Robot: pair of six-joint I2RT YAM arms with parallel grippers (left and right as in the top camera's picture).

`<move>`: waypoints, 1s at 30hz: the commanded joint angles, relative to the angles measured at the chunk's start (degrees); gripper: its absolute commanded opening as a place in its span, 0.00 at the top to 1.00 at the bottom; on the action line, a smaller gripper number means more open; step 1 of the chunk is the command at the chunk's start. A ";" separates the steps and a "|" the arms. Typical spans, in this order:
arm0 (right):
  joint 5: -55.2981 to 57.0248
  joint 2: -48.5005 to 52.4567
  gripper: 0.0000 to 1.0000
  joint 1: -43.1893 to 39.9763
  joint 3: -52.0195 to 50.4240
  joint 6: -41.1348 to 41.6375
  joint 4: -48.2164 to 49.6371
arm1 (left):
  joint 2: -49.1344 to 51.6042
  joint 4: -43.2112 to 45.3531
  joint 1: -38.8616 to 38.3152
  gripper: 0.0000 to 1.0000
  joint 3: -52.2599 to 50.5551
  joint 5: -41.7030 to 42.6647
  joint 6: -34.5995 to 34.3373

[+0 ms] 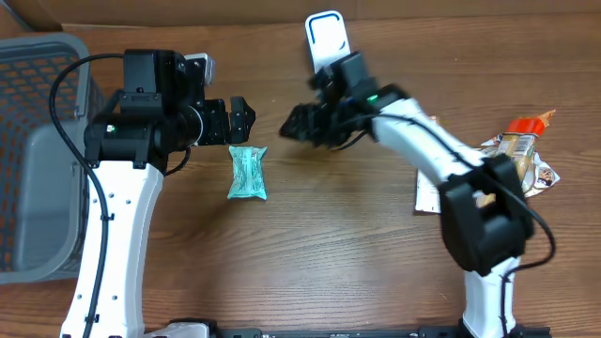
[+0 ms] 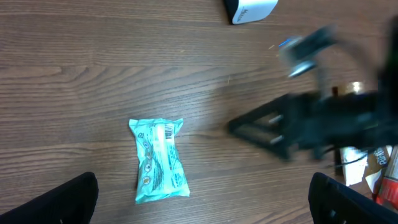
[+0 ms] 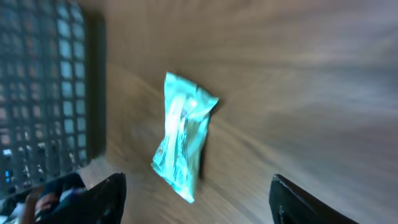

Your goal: Scan the item barcode

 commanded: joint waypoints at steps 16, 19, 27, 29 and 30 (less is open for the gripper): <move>9.53 8.39 0.47 13.38 -0.22 9.09 3.85 | 0.20 0.02 -0.39 0.01 0.28 0.26 0.87; 9.70 9.03 0.52 13.86 -0.22 9.42 4.02 | 0.20 0.02 -0.39 0.01 0.28 0.26 0.90; 8.55 9.05 0.95 13.53 -0.20 8.50 0.44 | 0.20 0.02 -0.39 0.00 0.28 0.26 0.87; 6.95 8.59 0.96 12.48 -0.17 5.40 -1.75 | 0.20 0.02 -0.39 0.00 0.28 0.26 0.87; 5.95 7.98 0.96 11.67 -0.17 2.69 -3.45 | 0.20 0.02 -0.39 0.00 0.28 0.26 0.87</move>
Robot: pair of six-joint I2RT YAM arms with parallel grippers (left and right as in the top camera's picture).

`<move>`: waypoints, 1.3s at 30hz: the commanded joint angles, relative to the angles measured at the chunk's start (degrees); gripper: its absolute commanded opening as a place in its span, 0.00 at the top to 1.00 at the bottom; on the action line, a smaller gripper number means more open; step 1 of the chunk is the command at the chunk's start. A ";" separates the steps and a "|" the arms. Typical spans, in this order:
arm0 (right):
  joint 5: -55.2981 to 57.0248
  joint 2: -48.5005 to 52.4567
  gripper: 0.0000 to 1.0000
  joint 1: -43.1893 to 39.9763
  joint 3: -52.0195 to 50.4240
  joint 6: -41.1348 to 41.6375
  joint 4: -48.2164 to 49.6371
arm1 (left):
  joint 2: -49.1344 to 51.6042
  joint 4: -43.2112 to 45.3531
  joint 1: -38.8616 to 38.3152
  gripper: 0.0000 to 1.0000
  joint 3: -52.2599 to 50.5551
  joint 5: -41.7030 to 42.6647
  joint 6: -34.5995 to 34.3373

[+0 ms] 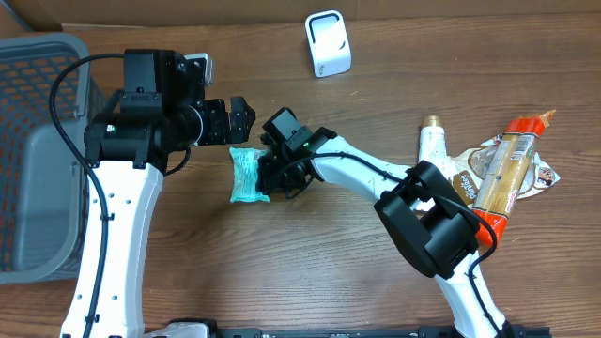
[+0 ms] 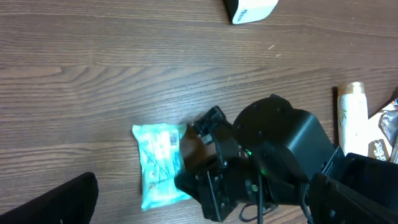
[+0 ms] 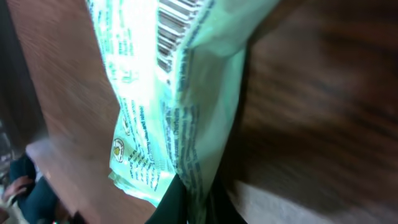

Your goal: Scan the item barcode

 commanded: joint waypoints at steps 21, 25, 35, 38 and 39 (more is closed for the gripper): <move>1.14 -7.61 0.74 -20.02 7.23 -40.15 -31.32 | 0.20 0.02 -0.39 0.00 0.28 0.26 0.87; -5.18 -7.58 0.94 -17.90 7.82 -30.69 -26.14 | 0.20 0.02 -0.39 0.00 0.28 0.26 0.90; 15.69 -7.48 0.96 -7.15 4.83 -7.56 -15.41 | 0.20 0.02 -0.39 0.00 0.28 0.26 0.87; 18.36 -7.17 0.96 -5.11 3.30 -5.64 -13.49 | 0.20 0.02 -0.39 0.00 0.28 0.26 0.87; 18.97 -6.93 0.96 -4.59 2.93 -5.25 -12.94 | 0.20 0.02 -0.39 0.00 0.28 0.26 0.90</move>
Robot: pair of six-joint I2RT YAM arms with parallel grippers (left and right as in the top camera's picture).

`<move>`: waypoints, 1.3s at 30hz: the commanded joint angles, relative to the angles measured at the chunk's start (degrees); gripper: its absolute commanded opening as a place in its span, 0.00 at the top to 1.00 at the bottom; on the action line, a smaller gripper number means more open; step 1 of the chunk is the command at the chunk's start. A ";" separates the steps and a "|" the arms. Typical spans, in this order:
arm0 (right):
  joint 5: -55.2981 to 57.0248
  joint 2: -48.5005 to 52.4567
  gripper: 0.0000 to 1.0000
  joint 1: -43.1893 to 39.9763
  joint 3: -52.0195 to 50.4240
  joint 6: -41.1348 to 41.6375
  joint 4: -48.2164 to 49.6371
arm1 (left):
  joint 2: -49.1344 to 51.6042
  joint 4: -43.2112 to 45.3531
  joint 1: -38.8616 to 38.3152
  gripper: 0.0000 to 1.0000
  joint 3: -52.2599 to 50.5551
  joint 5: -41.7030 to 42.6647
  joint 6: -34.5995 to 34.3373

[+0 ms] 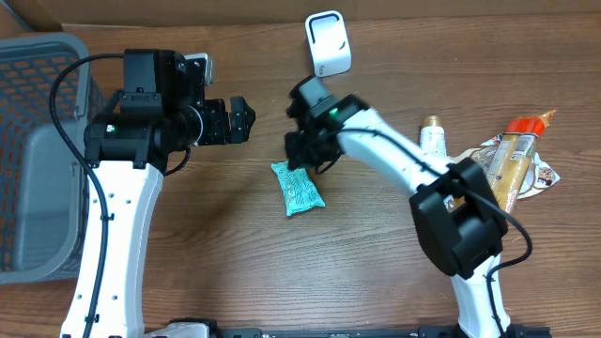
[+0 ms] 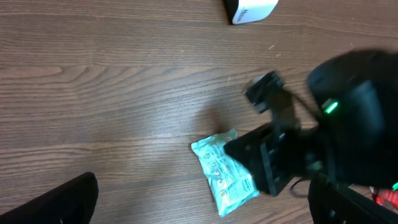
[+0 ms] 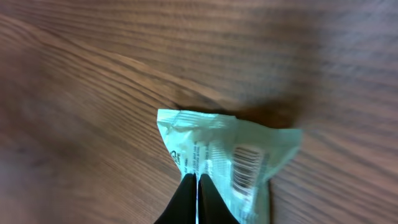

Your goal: Scan the item barcode

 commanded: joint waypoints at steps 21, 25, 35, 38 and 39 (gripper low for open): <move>12.92 -0.85 0.75 1.66 -8.61 6.67 3.37 | 0.20 0.02 -0.39 0.00 0.28 0.26 0.87; 12.94 -0.85 0.41 1.36 -8.59 5.31 2.73 | 0.20 0.02 -0.39 0.00 0.28 0.26 0.87; 12.98 -1.73 0.32 -0.70 -1.95 0.98 -2.67 | 0.20 0.02 -0.39 0.00 0.28 0.26 0.90; 12.66 -3.50 0.31 -1.84 0.37 0.94 -5.38 | 0.20 0.02 -0.39 0.00 0.28 0.26 0.90; 11.87 -4.07 0.31 -2.05 0.63 0.17 -5.88 | 0.20 0.02 -0.39 0.00 0.28 0.26 0.90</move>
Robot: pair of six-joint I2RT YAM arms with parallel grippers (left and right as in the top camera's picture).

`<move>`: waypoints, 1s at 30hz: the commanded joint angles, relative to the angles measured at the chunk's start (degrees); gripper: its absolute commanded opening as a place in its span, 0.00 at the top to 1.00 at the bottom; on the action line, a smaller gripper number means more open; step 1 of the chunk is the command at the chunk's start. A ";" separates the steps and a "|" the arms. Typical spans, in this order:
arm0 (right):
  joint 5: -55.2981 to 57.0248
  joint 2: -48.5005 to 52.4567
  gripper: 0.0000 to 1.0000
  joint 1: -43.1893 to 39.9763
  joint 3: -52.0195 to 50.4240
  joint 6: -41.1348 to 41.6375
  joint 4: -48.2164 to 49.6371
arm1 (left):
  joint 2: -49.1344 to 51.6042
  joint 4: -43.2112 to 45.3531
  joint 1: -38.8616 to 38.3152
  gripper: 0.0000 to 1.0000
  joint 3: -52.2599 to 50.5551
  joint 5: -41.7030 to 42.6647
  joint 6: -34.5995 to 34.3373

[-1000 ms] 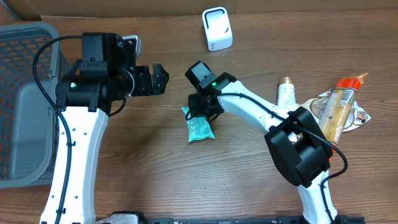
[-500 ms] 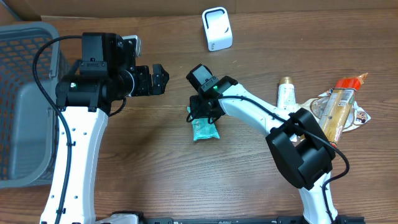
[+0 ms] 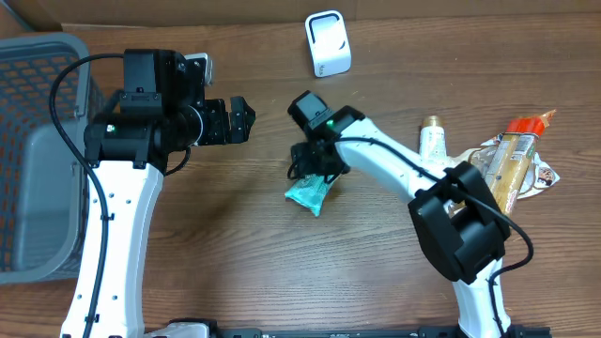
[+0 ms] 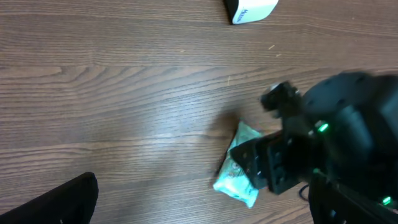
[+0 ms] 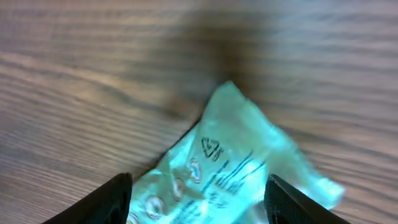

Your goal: Scan the item barcode

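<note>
The item is a teal snack packet [image 3: 308,194] lying crumpled on the wooden table [image 3: 235,263] near the middle. It also shows in the left wrist view [image 4: 239,168] and fills the right wrist view [image 5: 230,162]. My right gripper [image 3: 315,172] hangs just above it, open, with the packet [image 5: 230,162] between its spread fingers [image 5: 118,193]. No barcode shows on the face I see. The white scanner [image 3: 328,42] stands at the far edge. My left gripper [image 3: 246,120] is open, to the packet's left and apart from it.
A grey mesh basket [image 3: 38,141] takes up the left side. At the right edge lie a white bottle [image 3: 432,141], a brown bottle with an orange cap [image 3: 512,160] and some wrappers. The scanner also shows in the left wrist view [image 4: 250,9].
My right gripper was shut on the packet's edge and is now open over it. The packet has turned and crumpled, and its barcode no longer faces the right wrist camera. The left arm has not moved.
The packet first lay flat just right of my left gripper, with my right gripper open and off to the right. Then the right gripper was shut on the packet's edge. Then the packet was nearer the table's middle, still gripped. Now it lies there released.
</note>
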 commanded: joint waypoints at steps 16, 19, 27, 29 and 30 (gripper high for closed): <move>-10.82 -3.48 0.28 6.27 -3.30 -1.33 5.66 | 0.20 0.02 -0.39 0.00 0.28 0.26 0.90; -9.73 -3.48 0.27 5.86 -4.42 -2.56 1.31 | 0.20 0.02 -0.37 0.00 0.28 0.24 0.90; -8.70 -3.91 0.28 3.89 -4.83 -5.31 -5.03 | 0.20 0.02 -0.39 0.00 0.28 0.26 0.87; -8.70 -4.52 0.27 3.10 -4.83 -5.90 -5.27 | 0.20 0.02 -0.50 0.01 0.28 0.26 0.90; -8.68 -5.05 0.28 2.62 -4.83 -5.95 -5.51 | 0.20 0.02 -0.48 0.00 0.28 0.26 0.90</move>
